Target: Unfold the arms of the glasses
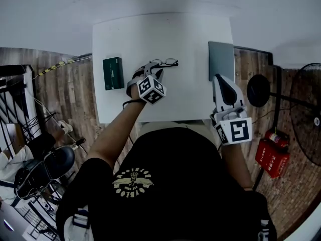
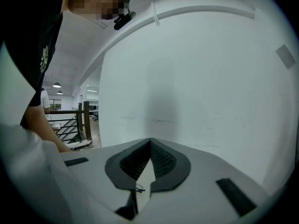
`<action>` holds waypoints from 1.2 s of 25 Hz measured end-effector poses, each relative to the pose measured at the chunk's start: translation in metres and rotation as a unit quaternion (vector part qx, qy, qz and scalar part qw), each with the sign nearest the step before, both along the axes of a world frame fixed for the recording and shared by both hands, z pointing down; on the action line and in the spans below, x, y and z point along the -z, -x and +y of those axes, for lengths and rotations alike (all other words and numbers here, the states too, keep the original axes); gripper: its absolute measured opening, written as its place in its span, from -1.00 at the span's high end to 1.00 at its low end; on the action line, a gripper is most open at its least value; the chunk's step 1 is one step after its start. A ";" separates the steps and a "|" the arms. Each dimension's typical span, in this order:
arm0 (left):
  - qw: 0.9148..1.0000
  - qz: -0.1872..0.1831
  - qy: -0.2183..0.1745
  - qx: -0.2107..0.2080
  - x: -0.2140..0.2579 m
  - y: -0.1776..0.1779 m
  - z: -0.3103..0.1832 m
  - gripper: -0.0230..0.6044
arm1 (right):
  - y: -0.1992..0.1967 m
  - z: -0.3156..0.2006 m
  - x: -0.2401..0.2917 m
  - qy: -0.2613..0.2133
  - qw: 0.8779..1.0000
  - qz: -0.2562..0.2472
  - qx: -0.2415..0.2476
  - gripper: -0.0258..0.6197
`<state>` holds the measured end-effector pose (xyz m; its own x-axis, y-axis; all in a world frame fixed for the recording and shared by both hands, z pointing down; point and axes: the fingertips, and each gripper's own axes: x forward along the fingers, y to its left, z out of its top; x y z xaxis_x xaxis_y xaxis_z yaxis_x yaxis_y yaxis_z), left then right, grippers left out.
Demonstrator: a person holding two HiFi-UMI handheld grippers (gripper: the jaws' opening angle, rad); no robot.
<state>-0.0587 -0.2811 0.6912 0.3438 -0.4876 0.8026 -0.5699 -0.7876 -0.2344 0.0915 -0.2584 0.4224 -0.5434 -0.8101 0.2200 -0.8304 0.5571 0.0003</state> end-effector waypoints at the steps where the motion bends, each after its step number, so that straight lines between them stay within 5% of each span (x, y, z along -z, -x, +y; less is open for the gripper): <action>1: 1.000 -0.006 0.002 0.000 -0.005 -0.003 0.000 0.64 | -0.003 -0.001 -0.001 0.001 1.000 0.000 0.003 0.93; 20: 0.992 -0.120 0.025 -0.003 -0.066 -0.015 -0.025 0.64 | -0.060 -0.010 -0.012 0.012 1.000 -0.008 -0.014 0.93; 30: 0.986 -0.166 -0.012 -0.033 -0.073 -0.014 -0.035 0.72 | -0.068 -0.010 -0.009 0.017 0.999 -0.016 -0.028 0.93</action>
<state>-0.0448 -0.3164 0.7641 0.0963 -0.4923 0.8651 -0.4069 -0.8126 -0.4172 0.1594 -0.2683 0.4318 -0.5044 -0.8317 0.2321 -0.8597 0.5088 -0.0450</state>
